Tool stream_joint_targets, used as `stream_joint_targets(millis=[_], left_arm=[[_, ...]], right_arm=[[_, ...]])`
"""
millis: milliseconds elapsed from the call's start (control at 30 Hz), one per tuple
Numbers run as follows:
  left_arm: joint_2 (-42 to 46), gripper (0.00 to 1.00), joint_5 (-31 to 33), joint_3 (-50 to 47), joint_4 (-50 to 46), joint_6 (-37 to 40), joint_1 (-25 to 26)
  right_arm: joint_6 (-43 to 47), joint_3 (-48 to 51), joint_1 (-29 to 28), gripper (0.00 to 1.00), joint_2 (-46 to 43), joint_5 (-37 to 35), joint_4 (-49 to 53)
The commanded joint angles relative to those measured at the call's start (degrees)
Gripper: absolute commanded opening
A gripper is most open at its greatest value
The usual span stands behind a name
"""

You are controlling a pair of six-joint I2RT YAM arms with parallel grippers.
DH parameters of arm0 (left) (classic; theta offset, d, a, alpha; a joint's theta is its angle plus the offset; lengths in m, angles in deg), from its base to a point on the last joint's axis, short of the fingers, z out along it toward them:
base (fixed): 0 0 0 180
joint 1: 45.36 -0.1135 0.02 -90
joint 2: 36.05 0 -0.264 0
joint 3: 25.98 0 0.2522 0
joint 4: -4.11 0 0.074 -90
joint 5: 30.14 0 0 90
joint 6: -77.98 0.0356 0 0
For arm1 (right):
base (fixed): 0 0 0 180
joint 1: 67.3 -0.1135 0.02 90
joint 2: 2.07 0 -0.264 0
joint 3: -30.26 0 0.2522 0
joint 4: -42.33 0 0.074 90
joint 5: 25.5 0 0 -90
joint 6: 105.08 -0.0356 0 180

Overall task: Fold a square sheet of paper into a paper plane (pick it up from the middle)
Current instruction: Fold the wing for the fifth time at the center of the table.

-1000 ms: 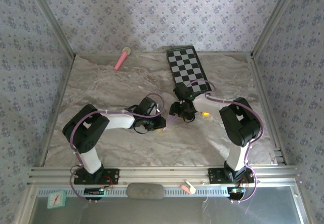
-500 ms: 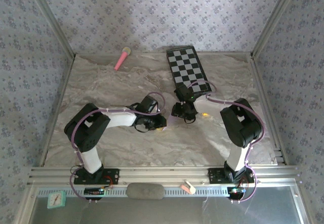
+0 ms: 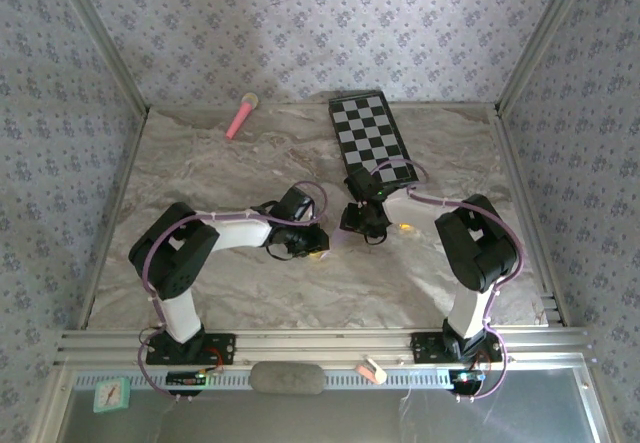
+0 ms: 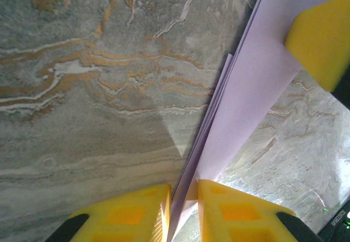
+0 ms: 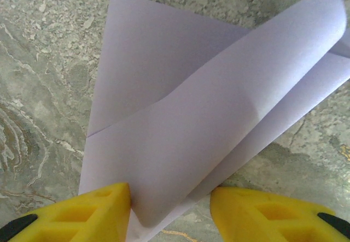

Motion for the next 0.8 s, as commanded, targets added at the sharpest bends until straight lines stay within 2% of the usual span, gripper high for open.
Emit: stream_joint_targets(millis=[0,767], left_arm=[[-3.91,0.22,2.48,0.04,-2.18,-0.65,0.74],[-5.05,0.2,3.23,1.6,-4.09,-0.94,0.81]], right_arm=[[0.01,4.42,-0.02,0.48,7.52,-2.26,1.92],[-0.69,4.0,-1.59,0.44,10.31,-4.53,3.42]])
